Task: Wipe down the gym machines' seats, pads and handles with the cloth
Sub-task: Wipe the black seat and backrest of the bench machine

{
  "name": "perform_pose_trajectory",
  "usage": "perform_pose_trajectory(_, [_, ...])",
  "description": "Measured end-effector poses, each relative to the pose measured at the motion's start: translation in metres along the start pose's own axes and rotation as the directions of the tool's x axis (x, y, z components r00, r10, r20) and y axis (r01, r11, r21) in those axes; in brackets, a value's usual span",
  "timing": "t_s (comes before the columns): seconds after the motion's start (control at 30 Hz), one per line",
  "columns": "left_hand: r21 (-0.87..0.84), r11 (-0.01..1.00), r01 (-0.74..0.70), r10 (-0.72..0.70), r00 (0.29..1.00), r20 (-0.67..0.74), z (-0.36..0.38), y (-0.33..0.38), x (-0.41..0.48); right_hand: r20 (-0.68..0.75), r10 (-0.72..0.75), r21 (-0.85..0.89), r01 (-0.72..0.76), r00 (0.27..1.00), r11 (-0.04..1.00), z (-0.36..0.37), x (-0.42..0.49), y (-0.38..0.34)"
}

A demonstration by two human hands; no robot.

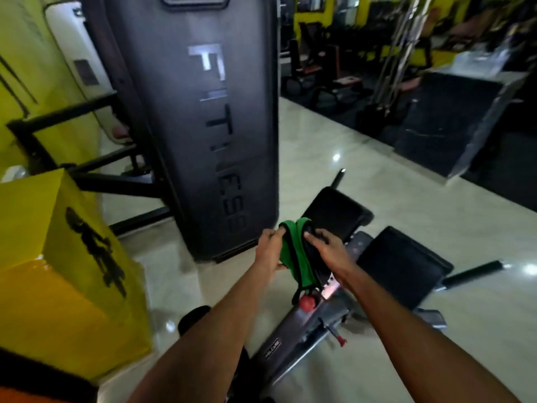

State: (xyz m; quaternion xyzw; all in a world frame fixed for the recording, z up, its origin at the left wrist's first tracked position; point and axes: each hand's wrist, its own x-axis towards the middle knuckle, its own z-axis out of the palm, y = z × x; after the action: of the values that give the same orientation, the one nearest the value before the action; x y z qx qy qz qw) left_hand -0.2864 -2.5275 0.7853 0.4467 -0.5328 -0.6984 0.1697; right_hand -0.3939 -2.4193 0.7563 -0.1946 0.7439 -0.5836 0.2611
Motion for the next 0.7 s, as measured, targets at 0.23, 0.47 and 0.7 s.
perform_pose_trajectory(0.23, [-0.005,0.998,-0.06,0.06,0.977,0.203,0.163,0.022,-0.041,-0.195,-0.052,-0.076,0.037,0.98,0.996,-0.187,0.003,0.003])
perform_pose_trajectory(0.47, [0.019,0.998,-0.062,0.048,0.903,0.427,0.335,0.036,-0.092,-0.338,0.024,0.13,0.022,0.941,0.991,-0.387,-0.013,0.021])
perform_pose_trajectory(0.7, [0.367,0.853,-0.37,0.142,0.843,0.519,0.471,0.044,-0.11,-0.492,0.092,0.265,0.048,0.866,0.963,-0.524,-0.031,0.012])
